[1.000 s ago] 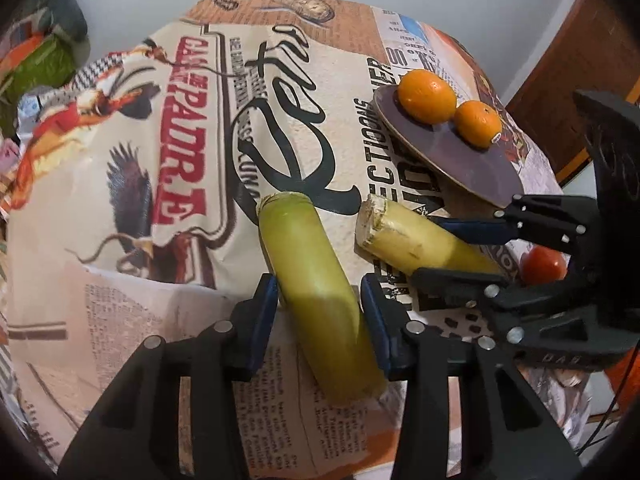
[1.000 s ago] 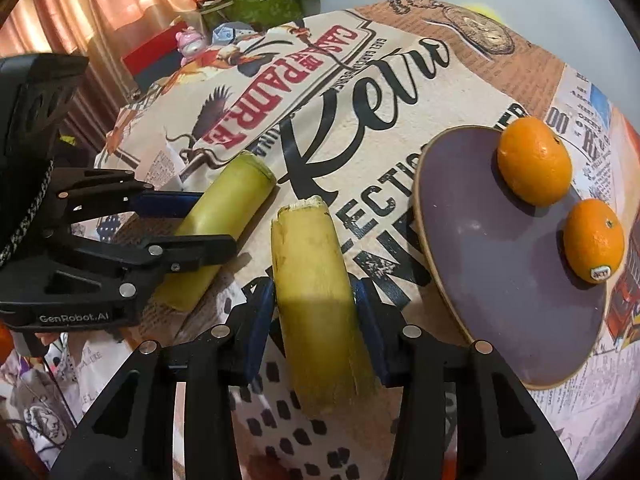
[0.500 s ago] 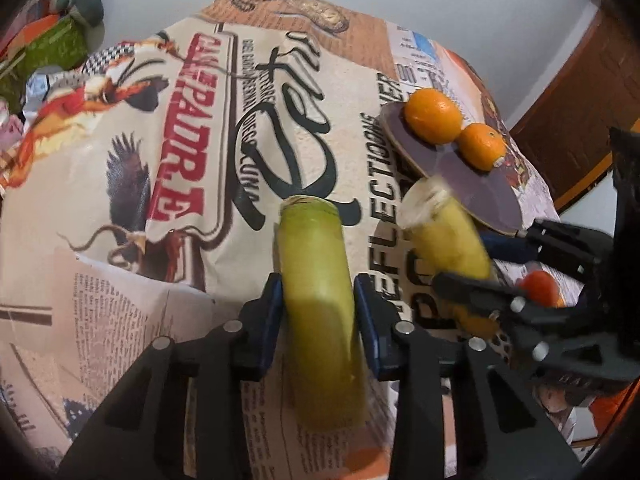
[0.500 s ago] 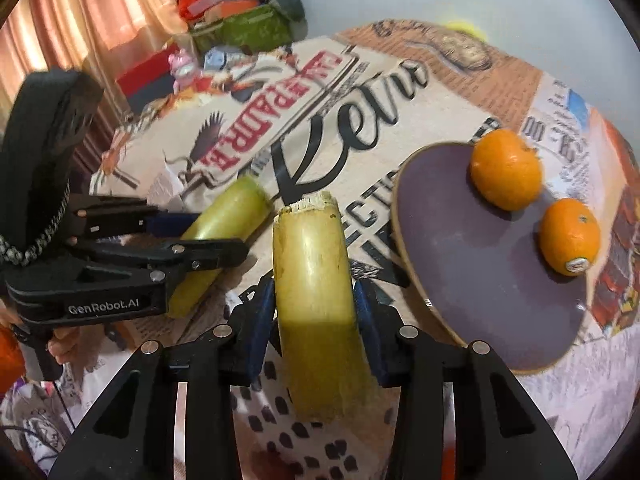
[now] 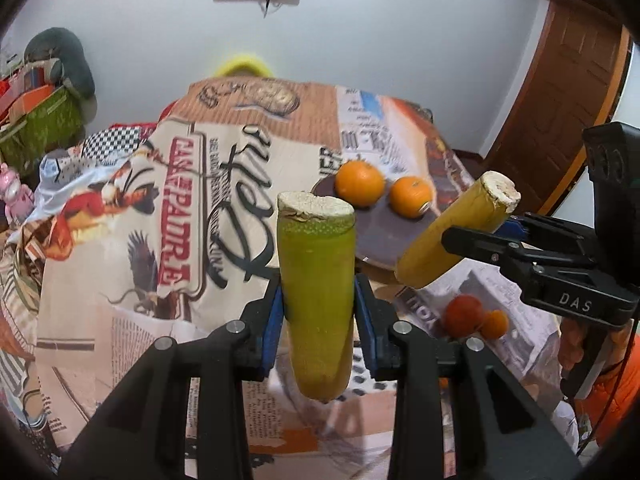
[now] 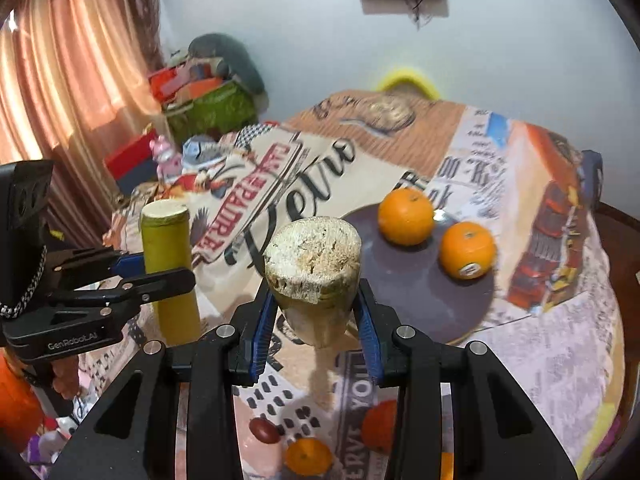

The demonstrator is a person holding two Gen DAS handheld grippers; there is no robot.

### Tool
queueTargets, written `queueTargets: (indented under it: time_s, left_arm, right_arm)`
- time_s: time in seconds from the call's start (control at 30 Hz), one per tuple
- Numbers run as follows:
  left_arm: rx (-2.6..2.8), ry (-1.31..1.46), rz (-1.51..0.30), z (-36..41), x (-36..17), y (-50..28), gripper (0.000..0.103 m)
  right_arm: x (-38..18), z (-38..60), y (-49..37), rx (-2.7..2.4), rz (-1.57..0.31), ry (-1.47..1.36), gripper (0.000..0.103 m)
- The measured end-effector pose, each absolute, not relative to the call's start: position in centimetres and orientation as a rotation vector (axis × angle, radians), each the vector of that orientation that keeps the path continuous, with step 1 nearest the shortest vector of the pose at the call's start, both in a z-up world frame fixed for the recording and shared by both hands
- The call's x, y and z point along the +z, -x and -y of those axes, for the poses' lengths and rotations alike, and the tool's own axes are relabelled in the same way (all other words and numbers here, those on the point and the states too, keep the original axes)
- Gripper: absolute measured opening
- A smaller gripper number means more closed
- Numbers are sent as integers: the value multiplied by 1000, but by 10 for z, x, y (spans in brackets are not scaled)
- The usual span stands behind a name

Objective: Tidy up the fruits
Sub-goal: 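Lift both cylinders upright and carry them over the grey plate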

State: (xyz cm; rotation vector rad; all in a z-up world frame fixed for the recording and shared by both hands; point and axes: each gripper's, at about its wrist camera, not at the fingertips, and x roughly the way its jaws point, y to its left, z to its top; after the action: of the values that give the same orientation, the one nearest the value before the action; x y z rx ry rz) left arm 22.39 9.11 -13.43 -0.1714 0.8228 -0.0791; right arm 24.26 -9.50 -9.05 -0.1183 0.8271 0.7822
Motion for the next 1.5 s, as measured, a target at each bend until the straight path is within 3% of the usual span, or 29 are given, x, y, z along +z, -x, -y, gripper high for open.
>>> queueTargets:
  time_s: [0.5, 1.5]
  left_arm:
    - [-138, 146, -774, -53, -119, -253, 33]
    - [-155, 149, -837, -43, -166, -346, 33]
  right_arm:
    - [-97, 127, -265, 708, -847, 142, 35]
    - [-146, 120, -337, 687, -949, 38, 35]
